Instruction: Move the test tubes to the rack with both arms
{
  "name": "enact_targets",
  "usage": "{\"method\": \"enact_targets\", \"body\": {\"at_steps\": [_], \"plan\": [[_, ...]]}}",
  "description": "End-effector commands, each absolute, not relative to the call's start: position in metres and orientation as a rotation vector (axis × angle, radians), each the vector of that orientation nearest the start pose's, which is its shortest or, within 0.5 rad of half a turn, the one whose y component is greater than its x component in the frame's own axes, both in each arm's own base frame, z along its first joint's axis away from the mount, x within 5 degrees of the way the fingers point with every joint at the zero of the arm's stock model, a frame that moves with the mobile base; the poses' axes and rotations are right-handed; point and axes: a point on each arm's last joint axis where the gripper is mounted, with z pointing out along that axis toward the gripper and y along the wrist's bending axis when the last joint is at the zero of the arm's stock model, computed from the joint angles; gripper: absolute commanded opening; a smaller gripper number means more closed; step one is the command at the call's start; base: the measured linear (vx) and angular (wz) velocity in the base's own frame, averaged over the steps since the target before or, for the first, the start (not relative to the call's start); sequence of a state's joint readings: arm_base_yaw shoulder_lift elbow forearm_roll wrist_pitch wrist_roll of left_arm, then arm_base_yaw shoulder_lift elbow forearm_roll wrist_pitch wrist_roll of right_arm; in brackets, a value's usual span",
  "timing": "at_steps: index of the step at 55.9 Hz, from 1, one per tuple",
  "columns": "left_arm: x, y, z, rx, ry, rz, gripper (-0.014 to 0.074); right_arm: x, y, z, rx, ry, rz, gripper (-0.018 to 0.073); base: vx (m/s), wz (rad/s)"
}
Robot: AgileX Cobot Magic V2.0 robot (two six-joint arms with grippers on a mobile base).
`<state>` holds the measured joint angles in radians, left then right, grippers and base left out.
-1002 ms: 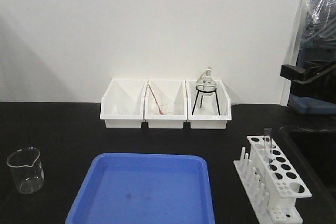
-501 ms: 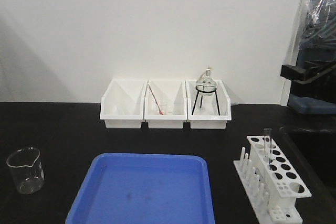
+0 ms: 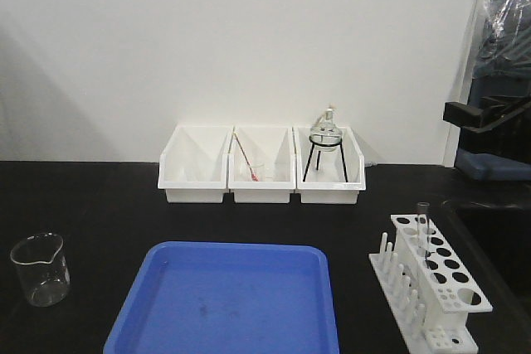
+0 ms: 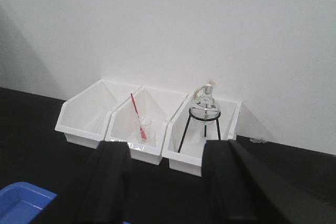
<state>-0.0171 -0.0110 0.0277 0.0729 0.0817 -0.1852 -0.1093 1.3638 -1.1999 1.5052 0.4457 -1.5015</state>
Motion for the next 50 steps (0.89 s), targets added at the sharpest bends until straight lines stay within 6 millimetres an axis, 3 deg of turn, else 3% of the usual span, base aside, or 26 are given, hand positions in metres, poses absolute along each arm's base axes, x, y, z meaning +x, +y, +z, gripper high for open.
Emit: {"method": "enact_targets", "body": {"at_steps": [1, 20, 28, 38, 50], "plan": [[0.057, -0.001, 0.196, -0.082, 1.519, -0.111, -0.0008, 0.307, 0.005, 0.422, -0.232, 1.589, 0.293, 0.0383, 0.00, 0.00], [0.057, -0.001, 0.196, -0.082, 1.519, -0.111, -0.0007, 0.306, 0.004, 0.422, -0.250, 1.595, 0.257, 0.0377, 0.00, 0.00], [0.057, -0.001, 0.196, -0.082, 1.519, -0.111, -0.0007, 0.294, 0.006, 0.418, -0.292, 1.661, 0.225, 0.0258, 0.00, 0.00], [0.057, -0.001, 0.196, -0.082, 1.519, -0.111, -0.0007, 0.248, 0.003, 0.395, -0.192, 1.801, 0.189, -0.0020, 0.00, 0.00], [0.057, -0.001, 0.196, -0.082, 1.519, -0.111, -0.0007, 0.184, -0.006, 0.361, -0.023, 1.837, 0.062, -0.0014, 0.00, 0.00]]}}
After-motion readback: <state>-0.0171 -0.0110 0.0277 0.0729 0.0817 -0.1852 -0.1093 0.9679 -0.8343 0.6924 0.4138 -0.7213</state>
